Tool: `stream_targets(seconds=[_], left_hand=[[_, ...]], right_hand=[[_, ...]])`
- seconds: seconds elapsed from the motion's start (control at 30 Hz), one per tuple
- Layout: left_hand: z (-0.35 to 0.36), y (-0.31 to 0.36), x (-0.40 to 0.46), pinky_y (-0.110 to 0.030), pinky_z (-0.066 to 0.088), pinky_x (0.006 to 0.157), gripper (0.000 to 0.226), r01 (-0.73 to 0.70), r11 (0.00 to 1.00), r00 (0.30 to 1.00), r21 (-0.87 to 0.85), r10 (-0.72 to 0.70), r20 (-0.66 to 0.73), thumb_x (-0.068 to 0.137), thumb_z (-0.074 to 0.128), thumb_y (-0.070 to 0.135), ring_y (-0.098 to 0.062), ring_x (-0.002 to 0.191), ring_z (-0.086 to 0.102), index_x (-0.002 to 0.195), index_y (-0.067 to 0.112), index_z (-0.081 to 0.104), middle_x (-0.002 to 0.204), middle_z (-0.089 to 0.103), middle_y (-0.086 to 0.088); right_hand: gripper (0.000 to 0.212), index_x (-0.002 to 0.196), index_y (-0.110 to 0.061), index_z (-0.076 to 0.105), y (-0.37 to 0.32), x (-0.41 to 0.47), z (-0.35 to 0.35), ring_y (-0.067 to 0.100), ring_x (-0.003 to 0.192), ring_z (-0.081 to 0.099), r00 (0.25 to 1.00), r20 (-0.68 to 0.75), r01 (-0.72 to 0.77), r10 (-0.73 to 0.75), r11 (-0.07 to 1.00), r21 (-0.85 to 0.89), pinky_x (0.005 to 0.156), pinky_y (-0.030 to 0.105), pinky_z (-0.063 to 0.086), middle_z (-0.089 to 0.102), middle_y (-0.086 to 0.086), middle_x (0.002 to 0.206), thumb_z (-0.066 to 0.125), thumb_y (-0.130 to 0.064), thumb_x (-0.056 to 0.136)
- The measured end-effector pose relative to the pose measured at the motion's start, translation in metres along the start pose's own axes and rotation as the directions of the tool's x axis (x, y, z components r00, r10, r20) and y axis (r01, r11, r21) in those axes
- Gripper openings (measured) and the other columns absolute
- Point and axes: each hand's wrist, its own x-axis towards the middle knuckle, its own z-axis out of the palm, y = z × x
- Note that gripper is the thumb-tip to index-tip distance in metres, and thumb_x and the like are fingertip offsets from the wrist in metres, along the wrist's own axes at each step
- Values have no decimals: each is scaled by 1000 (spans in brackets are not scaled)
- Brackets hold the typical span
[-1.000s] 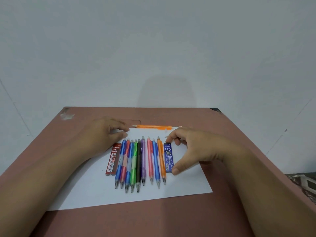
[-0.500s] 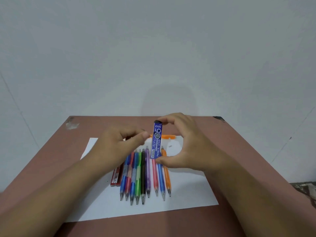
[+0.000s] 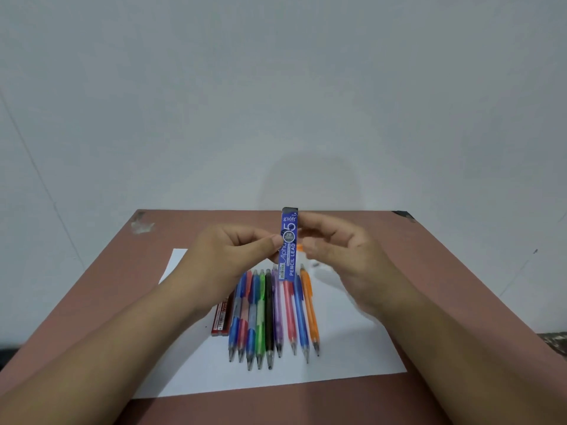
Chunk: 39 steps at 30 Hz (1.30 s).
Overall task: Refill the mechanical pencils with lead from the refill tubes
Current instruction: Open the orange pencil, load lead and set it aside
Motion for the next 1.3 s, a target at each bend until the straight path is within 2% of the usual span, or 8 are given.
stream_targets(seconds=[0.13,0.23,0.4,0.57,0.77,1.0,1.2,1.3], left_hand=[[2,1,-2,-32,52,88,23,-2,1000,999,19,1,39,89,65,43,-10,93,73,86,26,81,93,78,8],[3,2,-3,-30,52,85,24,0,1000,998,30,-2,60,90,64,44,-10,92,73,90,27,81,93,78,9],[3,-2,-1,-34,52,77,31,-1,1000,1000,30,1,-5,86,65,51,-9,79,71,84,25,81,85,78,6],[0,-6,0,-22,46,58,32,-155,983,958,95,173,-229,78,61,58,-5,60,59,75,28,70,66,67,8],[0,-1,-3,-47,60,79,26,-213,965,951,152,240,-194,80,66,53,-17,85,71,99,38,75,89,76,14],[1,1,-3,-45,60,83,11,-187,977,963,99,202,-178,87,72,36,-13,85,73,89,30,80,85,77,12],[2,2,-2,-24,53,83,15,-128,992,973,23,130,-193,87,70,38,0,92,70,90,29,82,91,77,15],[0,0,0,-35,55,88,22,-115,993,970,10,115,-213,91,67,41,-9,90,72,85,27,82,87,78,8]], right_hand=[[35,125,-14,71,13,5,6,36,121,62,995,6,-99,99,980,173,104,63,40,72,9,125,57,-29,97],[33,120,-11,74,16,6,7,40,127,58,991,52,-133,124,954,267,111,70,30,69,13,129,54,-26,98],[35,120,-6,72,16,7,5,35,118,60,991,44,-133,126,943,306,109,68,33,67,19,128,59,-29,97],[32,118,-17,74,6,6,6,24,113,63,991,-6,-130,131,985,117,92,44,44,74,4,119,56,-35,97],[22,113,-27,73,5,1,12,21,100,67,994,31,-98,103,986,-137,86,43,54,75,-5,104,53,-30,104],[23,114,-26,72,7,0,14,15,101,72,994,72,-76,86,987,-139,86,36,57,76,-7,101,59,-36,97],[22,117,-24,72,7,0,14,13,102,71,997,52,-49,57,990,-134,88,31,55,76,-9,102,61,-28,98],[21,116,-24,73,6,0,14,12,99,71,996,69,-39,53,982,-184,86,31,57,75,-10,100,60,-26,100]])
